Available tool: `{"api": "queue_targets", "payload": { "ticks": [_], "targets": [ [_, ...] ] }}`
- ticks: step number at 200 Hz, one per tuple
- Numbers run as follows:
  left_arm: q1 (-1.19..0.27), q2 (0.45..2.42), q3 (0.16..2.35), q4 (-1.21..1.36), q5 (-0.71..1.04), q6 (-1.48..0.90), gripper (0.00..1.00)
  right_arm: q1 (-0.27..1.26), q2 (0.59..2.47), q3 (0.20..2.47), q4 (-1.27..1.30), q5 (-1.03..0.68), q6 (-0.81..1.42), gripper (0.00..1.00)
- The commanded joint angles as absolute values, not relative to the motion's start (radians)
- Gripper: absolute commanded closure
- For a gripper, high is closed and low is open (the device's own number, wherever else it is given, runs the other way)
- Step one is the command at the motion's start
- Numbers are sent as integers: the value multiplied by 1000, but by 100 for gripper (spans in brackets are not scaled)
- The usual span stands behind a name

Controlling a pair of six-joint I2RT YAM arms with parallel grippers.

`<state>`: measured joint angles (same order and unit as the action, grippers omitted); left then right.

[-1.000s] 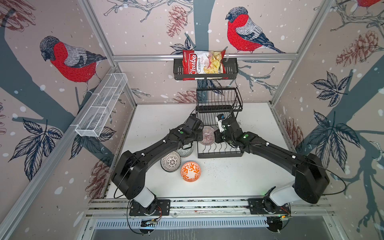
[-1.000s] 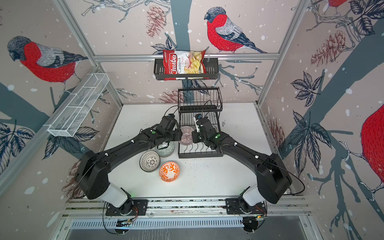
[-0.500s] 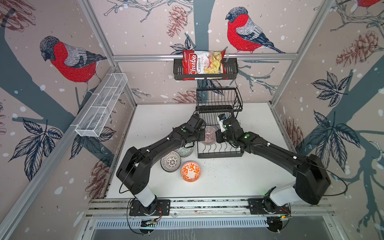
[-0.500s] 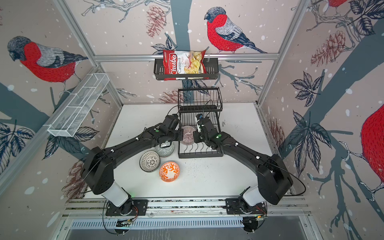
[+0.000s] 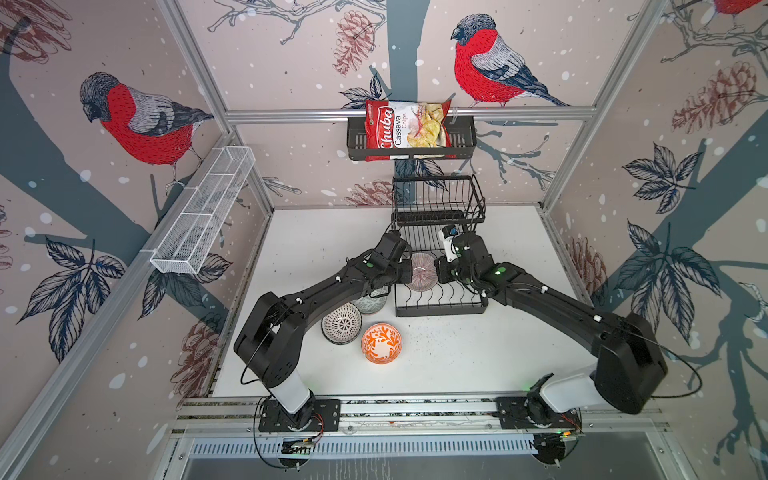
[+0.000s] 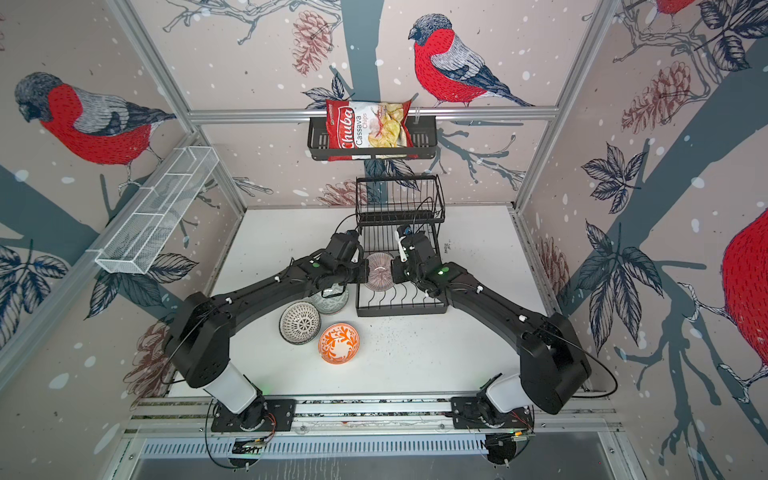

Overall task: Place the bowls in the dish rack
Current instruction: 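Lift the pink-striped bowl toward the rack while the left gripper reaches to meet it, then grip the pink-striped bowl with the left gripper beside the right gripper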

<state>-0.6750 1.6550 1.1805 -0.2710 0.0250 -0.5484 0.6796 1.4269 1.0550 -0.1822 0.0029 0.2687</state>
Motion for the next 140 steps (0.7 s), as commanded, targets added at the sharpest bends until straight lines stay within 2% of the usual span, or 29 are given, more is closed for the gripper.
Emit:
{"api": "queue_targets", "payload": {
  "ticks": [1, 81, 118, 140],
  "targets": [
    [-673, 1646, 1163, -186, 47, -527, 100, 650, 1398, 1042, -119, -89, 286, 78],
    [-626, 1568, 1077, -71, 101, -479, 100, 563, 1323, 1026, -135, -233, 261, 44],
    [-553, 1501, 941, 123, 290, -508, 100, 545, 1289, 999, -104, -326, 245, 28],
    [-548, 1475, 892, 212, 356, -492, 100, 536, 1290, 994, -82, -413, 245, 21]
  ]
}}
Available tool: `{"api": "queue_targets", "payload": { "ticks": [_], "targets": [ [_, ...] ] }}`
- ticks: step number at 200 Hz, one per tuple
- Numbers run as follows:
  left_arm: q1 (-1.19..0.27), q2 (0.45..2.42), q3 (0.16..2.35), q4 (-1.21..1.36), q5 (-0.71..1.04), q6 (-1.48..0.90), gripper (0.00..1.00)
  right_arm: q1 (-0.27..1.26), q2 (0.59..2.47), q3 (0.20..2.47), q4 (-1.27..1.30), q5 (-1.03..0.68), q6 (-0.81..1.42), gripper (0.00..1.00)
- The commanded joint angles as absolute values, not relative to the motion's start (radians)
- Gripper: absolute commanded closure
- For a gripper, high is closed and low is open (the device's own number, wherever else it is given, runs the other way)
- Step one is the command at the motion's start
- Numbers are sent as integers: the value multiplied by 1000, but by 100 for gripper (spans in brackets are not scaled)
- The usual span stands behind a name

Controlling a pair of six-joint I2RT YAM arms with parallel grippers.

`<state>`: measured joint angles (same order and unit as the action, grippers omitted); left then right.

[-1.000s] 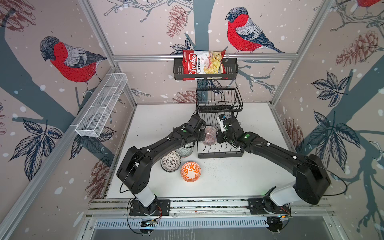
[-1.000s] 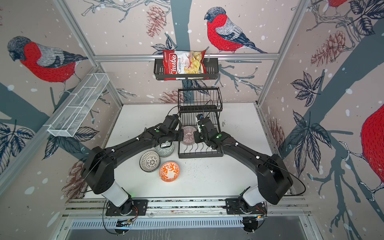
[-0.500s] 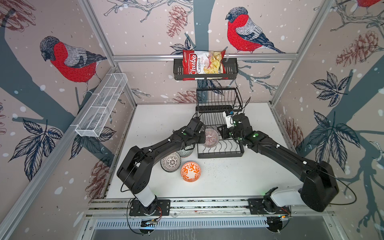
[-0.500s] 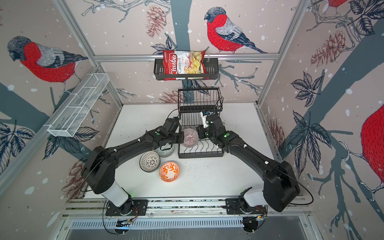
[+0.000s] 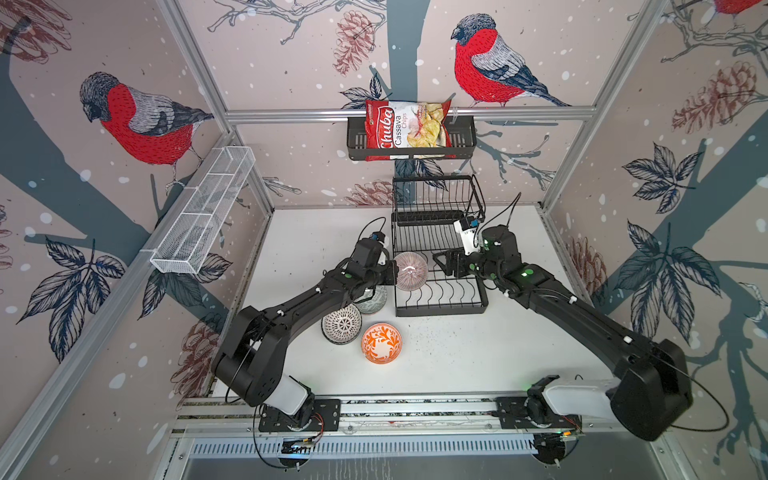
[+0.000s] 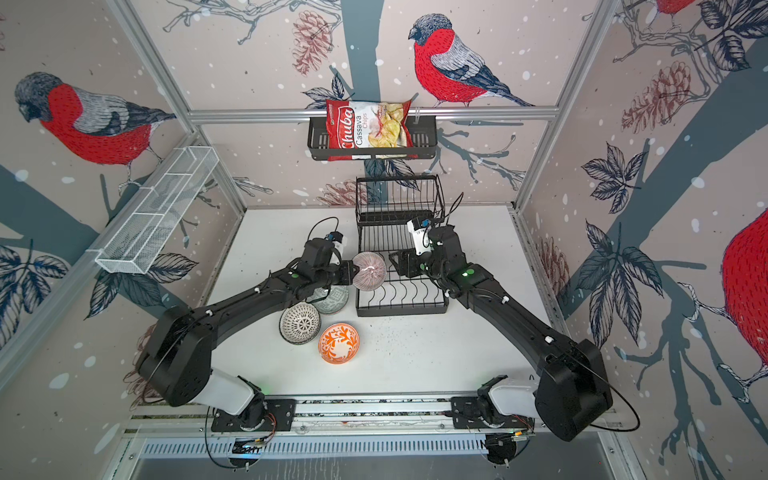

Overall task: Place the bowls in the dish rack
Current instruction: 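Grip the pink-striped bowl with the left gripper beside the right gripper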

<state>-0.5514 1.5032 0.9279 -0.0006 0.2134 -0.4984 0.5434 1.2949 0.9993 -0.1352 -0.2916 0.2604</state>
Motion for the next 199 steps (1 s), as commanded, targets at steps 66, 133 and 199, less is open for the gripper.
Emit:
{"api": "queue_targets", "payload": {
  "ticks": [66, 133, 199],
  "targets": [
    [-520, 1416, 819, 434, 564, -496, 100, 515, 1280, 961, 2, -608, 269, 6],
    [-454, 1442, 766, 657, 732, -621, 100, 488, 1258, 925, 45, -686, 297, 0],
    [-453, 1470, 769, 733, 788, -672, 100, 492, 1267, 919, 105, -756, 342, 0]
  ]
}}
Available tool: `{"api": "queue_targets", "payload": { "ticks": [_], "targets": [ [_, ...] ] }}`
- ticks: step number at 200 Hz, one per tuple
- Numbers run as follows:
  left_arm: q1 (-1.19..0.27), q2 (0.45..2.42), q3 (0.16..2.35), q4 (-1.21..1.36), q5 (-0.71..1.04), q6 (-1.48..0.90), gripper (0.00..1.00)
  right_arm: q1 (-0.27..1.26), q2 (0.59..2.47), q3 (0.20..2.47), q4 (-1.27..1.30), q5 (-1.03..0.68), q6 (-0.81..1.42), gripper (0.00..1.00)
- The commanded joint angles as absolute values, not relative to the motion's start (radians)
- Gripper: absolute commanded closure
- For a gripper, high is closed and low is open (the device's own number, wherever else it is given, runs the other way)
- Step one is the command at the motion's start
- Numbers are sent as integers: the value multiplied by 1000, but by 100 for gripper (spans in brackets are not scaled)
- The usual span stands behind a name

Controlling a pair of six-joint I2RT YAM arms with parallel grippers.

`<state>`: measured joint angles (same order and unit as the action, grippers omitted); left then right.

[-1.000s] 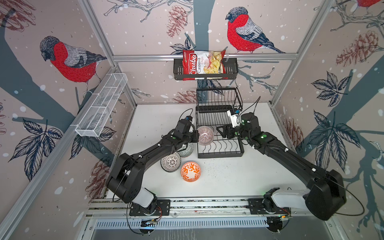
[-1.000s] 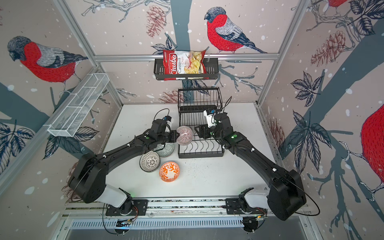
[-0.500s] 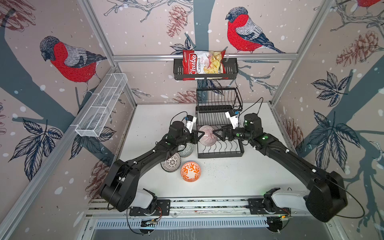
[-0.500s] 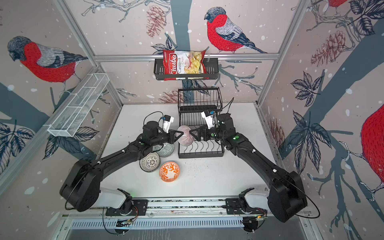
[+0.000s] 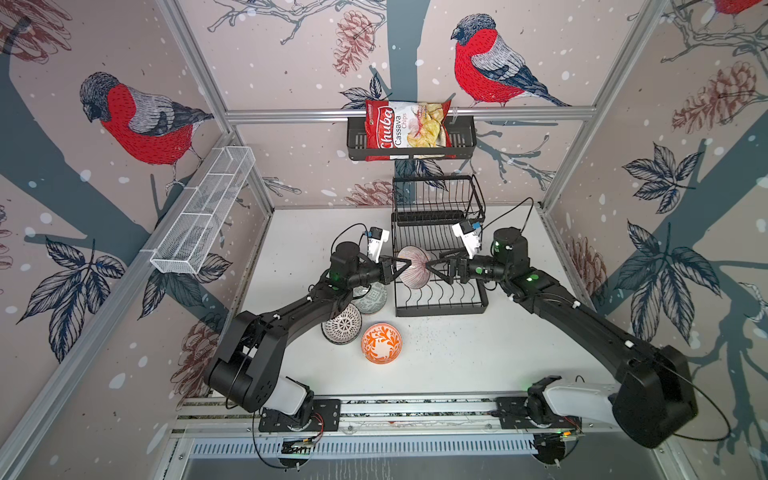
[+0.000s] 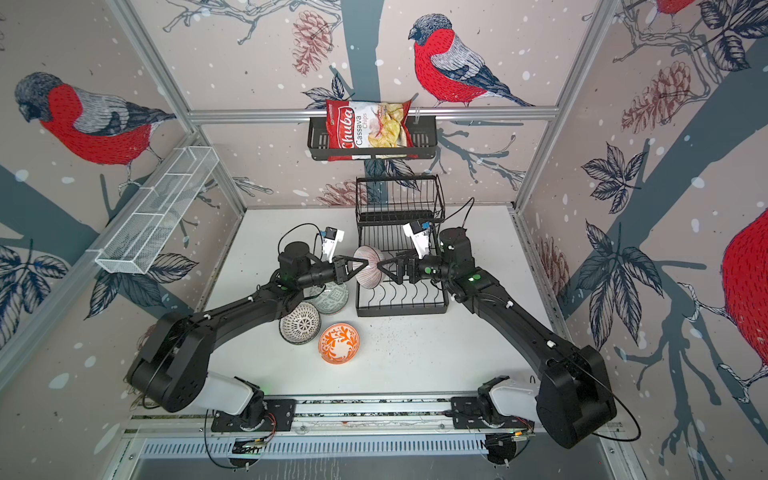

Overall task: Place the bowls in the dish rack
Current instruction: 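Grip the pink-striped bowl with the left gripper beside the right gripper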

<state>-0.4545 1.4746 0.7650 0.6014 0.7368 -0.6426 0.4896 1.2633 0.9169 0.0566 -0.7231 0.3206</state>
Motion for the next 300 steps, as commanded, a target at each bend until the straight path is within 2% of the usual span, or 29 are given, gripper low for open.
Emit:
{"api": "queue_targets", "payload": {
  "ticks": [1, 71, 157, 204, 258, 300],
  "targets": [
    [-453, 1470, 769, 734, 788, -672, 100, 492, 1268, 919, 106, -756, 342, 0],
    [-453, 1471, 770, 772, 815, -688, 100, 529, 1292, 907, 140, -779, 360, 1],
    [-452, 1479, 748, 794, 824, -693, 100, 557, 1302, 907, 179, -790, 383, 13],
    [-450, 1480, 746, 806, 833, -697, 100, 563, 1295, 896, 199, -805, 394, 14],
    [-451, 1495, 747, 808, 836, -698, 100, 567, 1297, 891, 204, -799, 401, 31],
    [-450, 1506, 751, 806, 829, -698, 100, 566, 1305, 897, 204, -796, 402, 41]
  ]
}}
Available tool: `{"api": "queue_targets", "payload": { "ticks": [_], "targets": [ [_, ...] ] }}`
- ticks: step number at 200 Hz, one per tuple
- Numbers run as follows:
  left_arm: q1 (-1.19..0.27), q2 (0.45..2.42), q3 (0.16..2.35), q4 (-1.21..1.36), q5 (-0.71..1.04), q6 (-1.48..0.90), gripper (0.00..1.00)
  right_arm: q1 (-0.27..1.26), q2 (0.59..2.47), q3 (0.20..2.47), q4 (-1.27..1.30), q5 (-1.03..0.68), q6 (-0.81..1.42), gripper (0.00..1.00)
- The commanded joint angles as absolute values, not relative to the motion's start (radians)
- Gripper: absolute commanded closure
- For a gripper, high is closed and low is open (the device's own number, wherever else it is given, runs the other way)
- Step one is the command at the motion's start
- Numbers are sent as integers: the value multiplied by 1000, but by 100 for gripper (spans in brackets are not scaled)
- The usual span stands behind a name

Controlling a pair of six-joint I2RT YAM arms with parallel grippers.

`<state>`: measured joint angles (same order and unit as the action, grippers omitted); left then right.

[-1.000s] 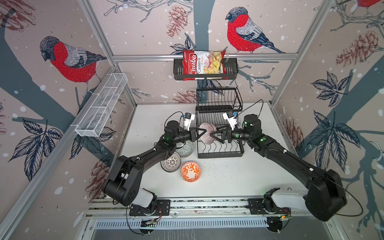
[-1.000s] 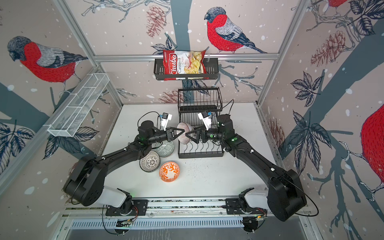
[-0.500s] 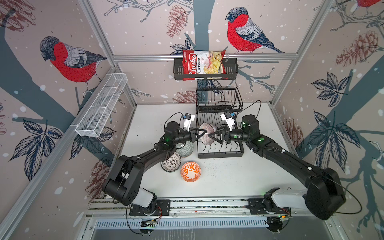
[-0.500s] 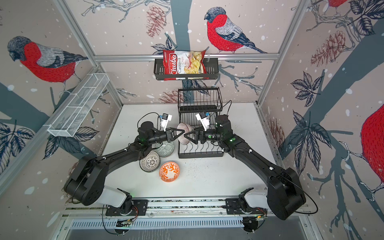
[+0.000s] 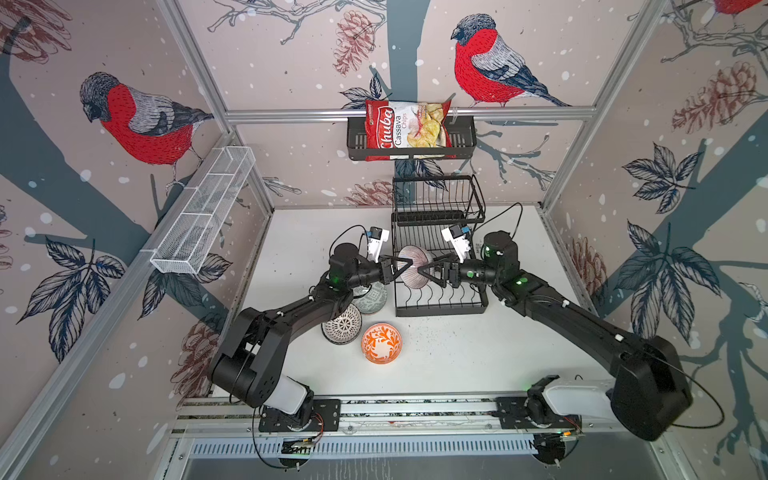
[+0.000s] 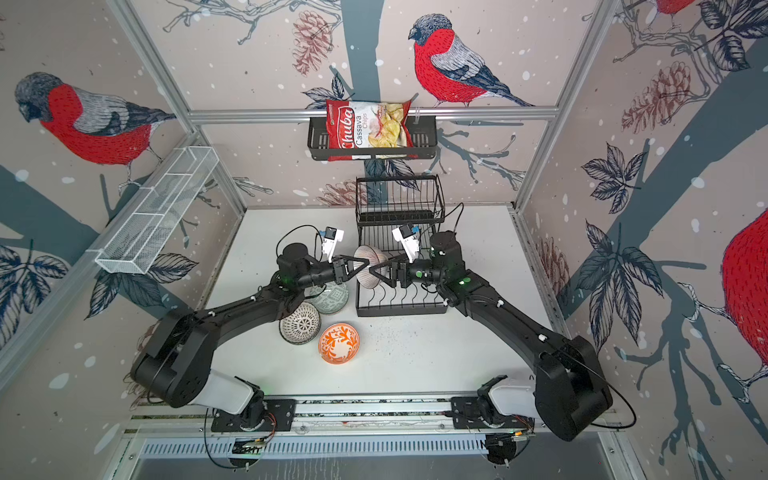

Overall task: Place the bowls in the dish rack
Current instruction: 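Grip the pink-striped bowl with the left gripper beside the right gripper, then lower the bowl into the rack slots with the right gripper while the left draws back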

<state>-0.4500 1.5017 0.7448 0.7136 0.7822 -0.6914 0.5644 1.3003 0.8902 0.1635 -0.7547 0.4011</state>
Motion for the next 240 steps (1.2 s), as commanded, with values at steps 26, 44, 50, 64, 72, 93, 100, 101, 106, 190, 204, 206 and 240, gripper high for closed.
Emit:
{"api": "queue_targets", "payload": {
  "ticks": [26, 44, 50, 64, 72, 93, 100, 101, 106, 190, 204, 206, 240],
  "targets": [
    [-450, 1516, 756, 807, 831, -701, 92, 566, 1305, 899, 203, -788, 404, 44],
    [-449, 1520, 758, 806, 831, -701, 81, 566, 1304, 899, 202, -774, 404, 44],
    [-449, 1522, 758, 807, 830, -702, 79, 566, 1303, 899, 201, -769, 403, 44],
    [-449, 1523, 759, 807, 830, -700, 73, 566, 1304, 899, 198, -756, 404, 45],
    [-449, 1523, 759, 807, 831, -700, 69, 566, 1304, 899, 196, -751, 403, 45],
    [-449, 1525, 761, 805, 831, -699, 60, 565, 1305, 897, 194, -743, 404, 45],
    [-449, 1525, 760, 805, 832, -698, 58, 563, 1307, 897, 193, -736, 404, 45],
    [-448, 1525, 760, 805, 832, -698, 58, 562, 1307, 897, 192, -735, 403, 45],
    [-448, 1524, 760, 805, 832, -698, 56, 562, 1307, 896, 192, -731, 404, 45],
    [-447, 1470, 750, 665, 753, -624, 30, 536, 1331, 911, 150, -643, 364, 45],
    [-442, 1447, 757, 568, 684, -579, 28, 533, 1343, 928, 111, -595, 332, 46],
    [-442, 1442, 759, 558, 675, -573, 28, 533, 1344, 930, 106, -588, 326, 46],
    [-439, 1381, 770, 388, 540, -488, 26, 533, 1388, 960, 36, -484, 257, 46]
  ]
}}
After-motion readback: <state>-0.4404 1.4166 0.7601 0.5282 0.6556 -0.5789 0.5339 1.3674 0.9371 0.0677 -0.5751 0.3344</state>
